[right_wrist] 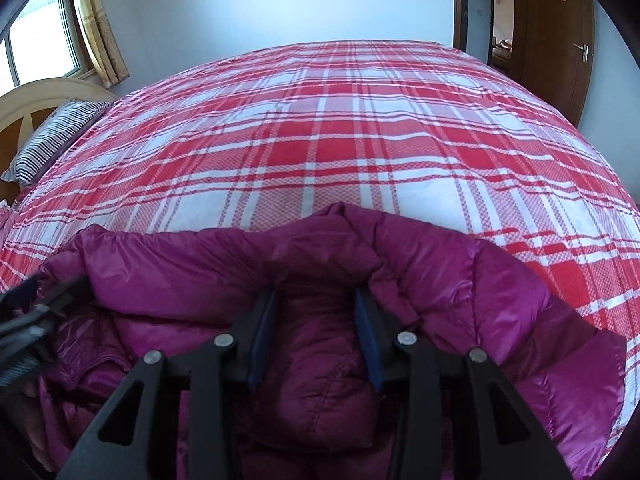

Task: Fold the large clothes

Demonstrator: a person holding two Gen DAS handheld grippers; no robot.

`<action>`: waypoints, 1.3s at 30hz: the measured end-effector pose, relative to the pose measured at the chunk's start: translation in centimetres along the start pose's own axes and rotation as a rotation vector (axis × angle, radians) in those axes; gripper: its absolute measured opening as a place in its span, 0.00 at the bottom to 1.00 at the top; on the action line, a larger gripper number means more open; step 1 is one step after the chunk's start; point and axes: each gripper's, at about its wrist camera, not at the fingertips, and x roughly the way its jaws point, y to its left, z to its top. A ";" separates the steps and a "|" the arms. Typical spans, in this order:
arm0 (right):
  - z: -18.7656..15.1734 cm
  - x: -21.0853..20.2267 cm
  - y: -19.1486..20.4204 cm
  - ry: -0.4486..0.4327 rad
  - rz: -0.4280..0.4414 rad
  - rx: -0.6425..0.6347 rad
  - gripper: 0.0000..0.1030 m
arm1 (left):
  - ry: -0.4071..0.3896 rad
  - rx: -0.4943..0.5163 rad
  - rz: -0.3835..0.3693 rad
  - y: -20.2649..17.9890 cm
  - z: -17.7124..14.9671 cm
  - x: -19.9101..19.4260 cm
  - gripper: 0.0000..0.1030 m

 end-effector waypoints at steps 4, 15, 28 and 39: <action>-0.1 -0.1 -0.1 -0.005 0.011 0.005 0.41 | -0.047 0.011 -0.041 -1.9 1.8 -1.0 0.90; -0.1 -0.1 0.1 -0.003 0.003 -0.008 0.41 | 0.214 0.074 0.022 -4.6 -0.4 6.0 0.95; 0.1 0.1 0.9 0.016 -0.037 -0.053 0.41 | 0.216 0.069 0.038 -4.3 -0.6 6.7 0.99; 0.1 0.2 1.2 0.020 -0.056 -0.071 0.41 | 0.217 0.076 0.045 -4.6 -0.7 6.8 0.99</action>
